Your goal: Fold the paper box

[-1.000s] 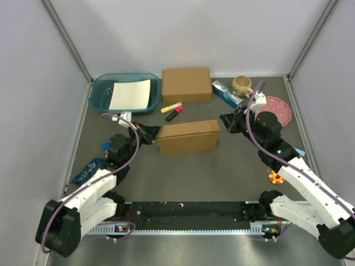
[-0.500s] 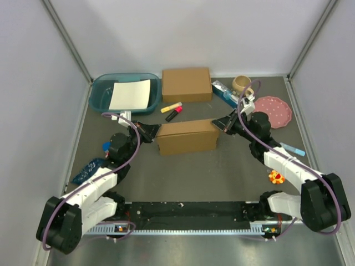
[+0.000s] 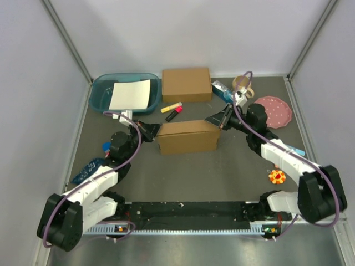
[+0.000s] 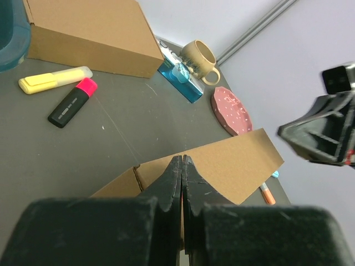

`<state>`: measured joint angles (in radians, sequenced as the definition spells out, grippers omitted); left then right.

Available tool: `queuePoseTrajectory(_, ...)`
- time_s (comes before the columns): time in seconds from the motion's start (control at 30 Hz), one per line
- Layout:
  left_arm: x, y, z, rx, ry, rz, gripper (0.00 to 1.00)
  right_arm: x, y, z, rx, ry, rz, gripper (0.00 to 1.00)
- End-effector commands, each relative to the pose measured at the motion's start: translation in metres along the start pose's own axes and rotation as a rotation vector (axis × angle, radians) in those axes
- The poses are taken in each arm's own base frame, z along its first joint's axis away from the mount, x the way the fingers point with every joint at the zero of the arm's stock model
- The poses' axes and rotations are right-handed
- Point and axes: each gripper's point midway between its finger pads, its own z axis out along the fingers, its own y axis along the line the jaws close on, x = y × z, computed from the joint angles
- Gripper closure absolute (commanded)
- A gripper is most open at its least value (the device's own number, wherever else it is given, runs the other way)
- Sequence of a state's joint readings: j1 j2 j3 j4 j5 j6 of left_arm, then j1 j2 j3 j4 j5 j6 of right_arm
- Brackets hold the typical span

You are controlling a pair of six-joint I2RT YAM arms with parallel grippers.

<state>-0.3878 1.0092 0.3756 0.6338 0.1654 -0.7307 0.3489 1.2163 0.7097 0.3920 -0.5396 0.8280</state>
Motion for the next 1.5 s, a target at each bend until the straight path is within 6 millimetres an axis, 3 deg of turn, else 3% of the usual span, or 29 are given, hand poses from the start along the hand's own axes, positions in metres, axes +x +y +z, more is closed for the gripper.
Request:
queuePoseTrajectory(0.0,0.062,0.044,-0.014,-0.156,0.235,-0.016,1.00,0.045,-0.028,0.016,0.040,0.205,0.042,1.00)
queuePoseTrajectory(0.17,0.051,0.036,-0.014,-0.151,0.221,-0.015,0.97,0.071,-0.063,0.014,0.138,0.271,0.068,1.00)
queuePoseTrajectory(0.23,0.040,0.029,-0.015,-0.146,0.198,-0.005,0.81,0.077,-0.072,0.012,0.174,0.279,0.074,1.00)
queuePoseTrajectory(0.33,0.008,0.010,-0.012,-0.131,0.110,0.000,0.63,0.081,-0.082,0.009,0.218,0.282,0.074,1.00)
queuePoseTrajectory(0.43,-0.025,-0.014,-0.011,-0.086,0.032,0.006,0.59,0.081,-0.086,0.008,0.232,0.273,0.071,1.00)
queuePoseTrajectory(0.47,-0.039,-0.028,-0.009,-0.052,0.011,0.008,0.59,0.081,-0.086,0.008,0.235,0.272,0.072,1.00)
queuePoseTrajectory(0.6,-0.051,-0.048,-0.005,0.026,0.006,-0.029,0.68,0.078,-0.084,0.008,0.233,0.265,0.069,1.00)
queuePoseTrajectory(0.73,-0.036,-0.040,-0.007,0.043,0.018,-0.071,0.90,0.079,-0.084,0.008,0.231,0.270,0.067,1.00)
queuePoseTrajectory(0.77,-0.021,-0.034,-0.009,0.039,0.062,-0.083,0.99,0.080,-0.084,0.007,0.232,0.274,0.066,1.00)
queuePoseTrajectory(0.83,0.004,-0.019,-0.012,0.016,0.139,-0.095,1.00,0.081,-0.084,0.006,0.236,0.276,0.062,1.00)
queuePoseTrajectory(0.93,0.061,0.016,-0.027,-0.047,0.270,-0.142,1.00,0.080,-0.083,0.003,0.238,0.273,0.055,1.00)
queuePoseTrajectory(1.03,0.085,0.036,-0.035,-0.093,0.310,-0.173,1.00,0.078,-0.080,0.002,0.234,0.270,0.053,1.00)
queuePoseTrajectory(1.1,0.072,0.028,-0.033,-0.066,0.262,-0.168,1.00,0.076,-0.078,0.001,0.236,0.267,0.047,1.00)
queuePoseTrajectory(1.2,0.022,-0.001,-0.025,-0.009,0.114,-0.133,1.00,0.073,-0.077,0.001,0.240,0.260,0.037,1.00)
queuePoseTrajectory(1.23,-0.002,-0.018,-0.021,0.025,0.056,-0.116,1.00,0.072,-0.076,0.000,0.241,0.258,0.035,1.00)
queuePoseTrajectory(1.33,-0.041,-0.045,-0.021,0.054,-0.009,-0.053,1.00,0.073,-0.078,-0.001,0.250,0.259,0.032,1.00)
queuePoseTrajectory(1.47,-0.020,-0.034,-0.016,0.016,0.095,-0.027,0.99,0.082,-0.085,-0.005,0.270,0.275,0.039,1.00)
